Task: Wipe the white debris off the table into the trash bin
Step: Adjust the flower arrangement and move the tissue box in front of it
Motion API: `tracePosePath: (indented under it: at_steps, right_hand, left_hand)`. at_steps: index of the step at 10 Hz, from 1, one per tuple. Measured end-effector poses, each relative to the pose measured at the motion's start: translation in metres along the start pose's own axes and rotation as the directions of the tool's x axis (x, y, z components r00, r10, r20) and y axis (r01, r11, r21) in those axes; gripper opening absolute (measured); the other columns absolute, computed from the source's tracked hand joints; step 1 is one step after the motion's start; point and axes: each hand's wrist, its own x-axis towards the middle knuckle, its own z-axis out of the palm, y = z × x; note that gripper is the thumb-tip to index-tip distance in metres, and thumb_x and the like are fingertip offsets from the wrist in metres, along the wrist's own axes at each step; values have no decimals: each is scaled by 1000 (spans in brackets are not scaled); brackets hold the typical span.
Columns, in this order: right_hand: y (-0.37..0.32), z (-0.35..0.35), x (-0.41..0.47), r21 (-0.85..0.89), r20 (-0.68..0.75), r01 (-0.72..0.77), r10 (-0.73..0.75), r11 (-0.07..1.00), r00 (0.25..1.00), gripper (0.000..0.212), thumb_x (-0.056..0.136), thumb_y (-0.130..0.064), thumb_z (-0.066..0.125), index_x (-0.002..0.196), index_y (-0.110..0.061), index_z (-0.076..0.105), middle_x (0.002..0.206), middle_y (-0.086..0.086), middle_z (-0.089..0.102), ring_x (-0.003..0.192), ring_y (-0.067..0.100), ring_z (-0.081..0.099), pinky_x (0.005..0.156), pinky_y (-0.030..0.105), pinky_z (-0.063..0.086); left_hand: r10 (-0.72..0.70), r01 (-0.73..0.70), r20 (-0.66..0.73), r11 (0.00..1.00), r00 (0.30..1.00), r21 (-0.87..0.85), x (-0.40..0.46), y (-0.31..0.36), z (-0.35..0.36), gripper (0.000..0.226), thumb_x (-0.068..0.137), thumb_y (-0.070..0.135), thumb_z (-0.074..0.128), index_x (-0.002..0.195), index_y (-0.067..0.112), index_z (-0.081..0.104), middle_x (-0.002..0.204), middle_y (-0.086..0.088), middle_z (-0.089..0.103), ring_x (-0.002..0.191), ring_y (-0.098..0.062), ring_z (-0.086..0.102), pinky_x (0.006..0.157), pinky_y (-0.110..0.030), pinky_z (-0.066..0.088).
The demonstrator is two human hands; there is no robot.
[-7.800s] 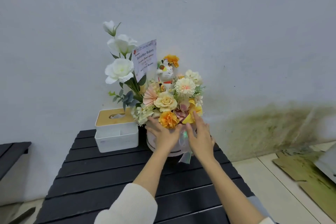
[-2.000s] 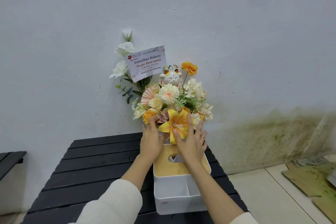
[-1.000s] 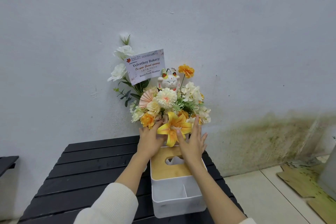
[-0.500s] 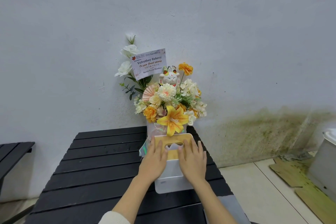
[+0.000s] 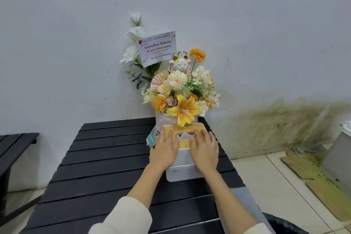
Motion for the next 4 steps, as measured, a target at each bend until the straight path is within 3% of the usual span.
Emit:
tracePosePath:
  at_steps: [1, 2, 3, 4]
  right_hand:
    - [2, -1, 2, -33, 26, 15, -14, 999, 1000, 46, 99, -40, 32, 142, -24, 39, 154, 1, 32, 145, 24, 19, 118, 46, 17]
    - [1, -5, 1, -22, 68, 15, -14, 1000, 998, 50, 98, -44, 29, 146, -26, 29, 156, -2, 26, 148, 22, 10, 118, 52, 9]
    - [-6, -15, -1, 86, 54, -18, 14, 996, 998, 57, 97, -52, 29, 149, -31, 16, 158, -6, 21, 149, 21, 1, 115, 57, -2]
    - [-24, -33, -8, 145, -15, 35, -33, 989, 999, 60, 95, -54, 30, 149, -36, 12, 158, -6, 21, 149, 20, 2, 115, 56, -3]
  left_hand:
    - [-27, 26, -3, 1000, 1000, -17, -2, 3, 1, 55, 98, 48, 19, 148, 28, 11, 159, 1, -10, 146, -26, 7, 110, -57, 25]
    - [-25, 25, 21, 1000, 999, -1, -4, 5, -5, 56, 98, 49, 18, 148, 27, 11, 159, 1, -9, 146, -27, 3, 112, -58, 20]
    - [-18, 17, -15, 998, 1000, -57, -8, 9, -17, 56, 98, 47, 20, 148, 24, 12, 160, -2, 1, 146, -28, -1, 113, -58, 16]
    - [1, -20, -138, 990, 990, -139, -17, 19, -41, 56, 98, 45, 23, 147, 19, 17, 158, -1, 15, 146, -30, 2, 112, -56, 18]
